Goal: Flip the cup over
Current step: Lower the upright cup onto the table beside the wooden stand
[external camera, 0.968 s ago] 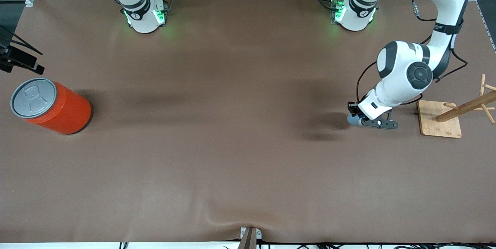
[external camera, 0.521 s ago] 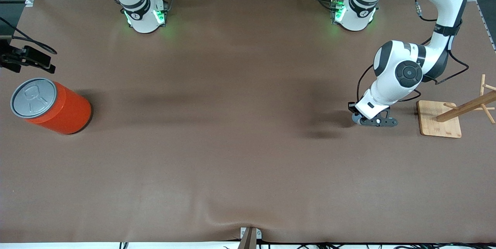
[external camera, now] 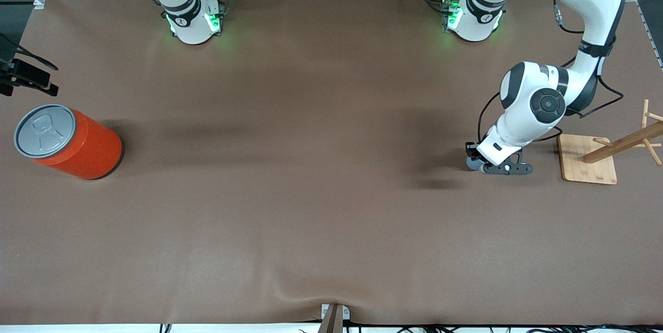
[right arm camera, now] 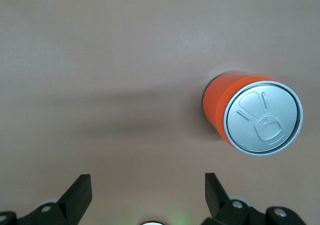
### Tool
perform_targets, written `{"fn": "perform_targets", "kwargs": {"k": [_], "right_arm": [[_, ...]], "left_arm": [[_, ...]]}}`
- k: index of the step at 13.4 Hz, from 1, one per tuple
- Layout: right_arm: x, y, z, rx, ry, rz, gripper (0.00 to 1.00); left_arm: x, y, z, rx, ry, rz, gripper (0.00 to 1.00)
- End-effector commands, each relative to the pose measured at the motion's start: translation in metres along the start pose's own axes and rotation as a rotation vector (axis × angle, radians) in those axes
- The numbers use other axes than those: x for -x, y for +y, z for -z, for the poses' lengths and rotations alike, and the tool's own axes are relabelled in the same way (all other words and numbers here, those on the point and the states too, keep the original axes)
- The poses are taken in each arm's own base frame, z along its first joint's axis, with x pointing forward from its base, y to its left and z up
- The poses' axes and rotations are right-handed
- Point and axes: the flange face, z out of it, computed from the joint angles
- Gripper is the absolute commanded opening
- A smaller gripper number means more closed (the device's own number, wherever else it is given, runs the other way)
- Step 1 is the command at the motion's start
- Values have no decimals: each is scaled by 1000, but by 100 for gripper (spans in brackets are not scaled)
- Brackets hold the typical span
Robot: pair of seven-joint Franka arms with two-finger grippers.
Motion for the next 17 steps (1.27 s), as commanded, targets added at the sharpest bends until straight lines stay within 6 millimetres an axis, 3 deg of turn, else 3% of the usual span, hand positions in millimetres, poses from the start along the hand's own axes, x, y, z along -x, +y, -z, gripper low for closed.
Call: {"fn": "perform_targets", "kwargs": {"k": [1, 2, 6, 11, 15, 17], "right_arm": [[4, -4, 5, -24, 4, 12, 100], [4, -3, 5, -39, 5, 10, 100], [4, 0, 6, -55, 11, -1, 100], [4, -4, 7, -51, 14, -25, 100], [4, -6, 7, -47, 16, -19, 100], [4, -7, 6, -48, 13, -19, 100]], "left_arm": [[-7, 3, 17, -11, 33, 9, 93], [-6, 4, 25, -16, 30, 5, 100], [-15, 21, 69, -36, -55, 4, 100], [-58, 15, 174, -34, -43, 29, 100], [-70, 7, 208, -25, 18, 37, 100], [-70, 9, 214, -23, 29, 27, 100]]}}
